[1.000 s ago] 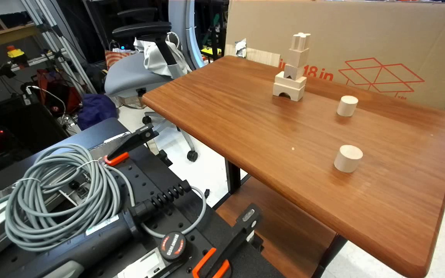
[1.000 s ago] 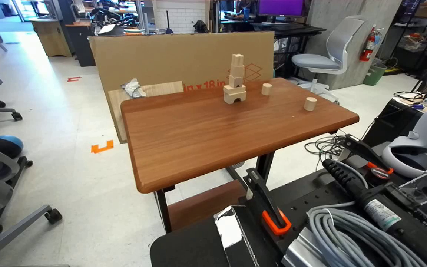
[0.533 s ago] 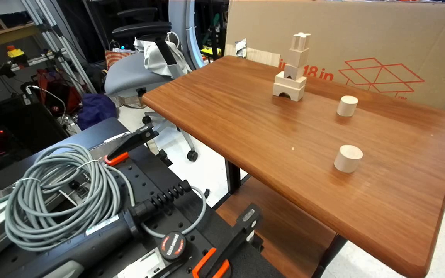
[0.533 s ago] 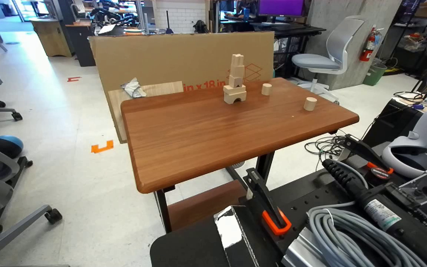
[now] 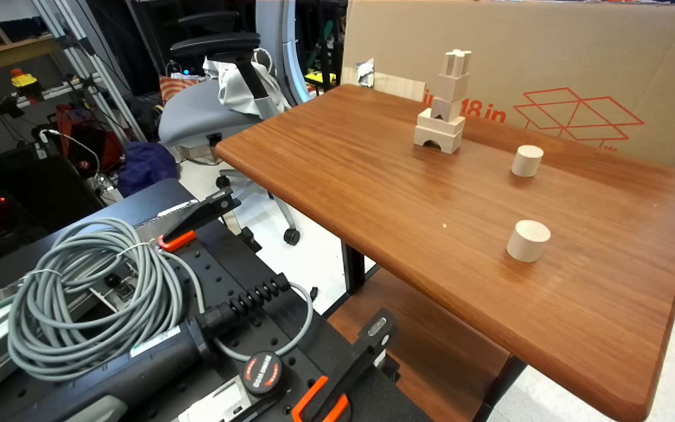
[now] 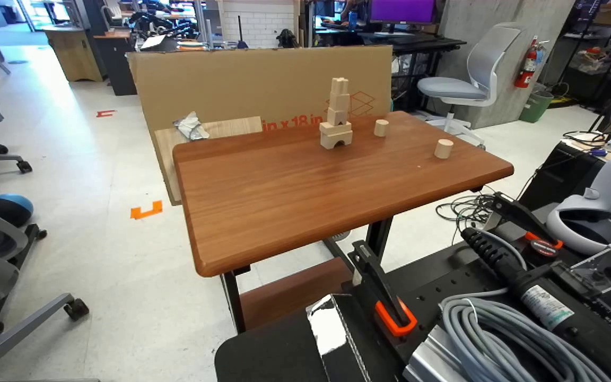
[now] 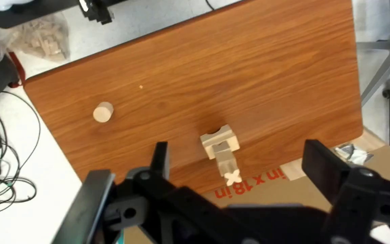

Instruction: Move the object to the backward to the left

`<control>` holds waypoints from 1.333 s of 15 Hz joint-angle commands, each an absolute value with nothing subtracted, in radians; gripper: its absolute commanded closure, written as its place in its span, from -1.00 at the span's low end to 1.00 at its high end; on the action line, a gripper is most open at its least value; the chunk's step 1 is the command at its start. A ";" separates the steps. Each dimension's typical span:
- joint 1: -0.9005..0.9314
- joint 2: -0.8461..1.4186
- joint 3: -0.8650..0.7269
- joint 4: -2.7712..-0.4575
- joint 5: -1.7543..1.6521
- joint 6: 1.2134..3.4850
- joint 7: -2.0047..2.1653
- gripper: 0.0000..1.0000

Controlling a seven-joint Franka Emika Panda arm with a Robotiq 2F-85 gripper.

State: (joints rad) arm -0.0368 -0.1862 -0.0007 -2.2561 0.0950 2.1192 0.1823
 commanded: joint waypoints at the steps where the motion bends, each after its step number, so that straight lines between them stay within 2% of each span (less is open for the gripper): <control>1: -0.071 -0.084 -0.037 -2.166 0.028 2.174 0.147 -1.00; 9: -0.117 0.200 -0.106 -1.931 0.048 2.233 0.018 -1.00; 20: -0.154 0.577 -0.071 -1.662 0.033 2.177 -0.215 -1.00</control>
State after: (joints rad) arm -0.1307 0.4909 -0.0973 -1.7621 0.0478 2.2226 -0.1524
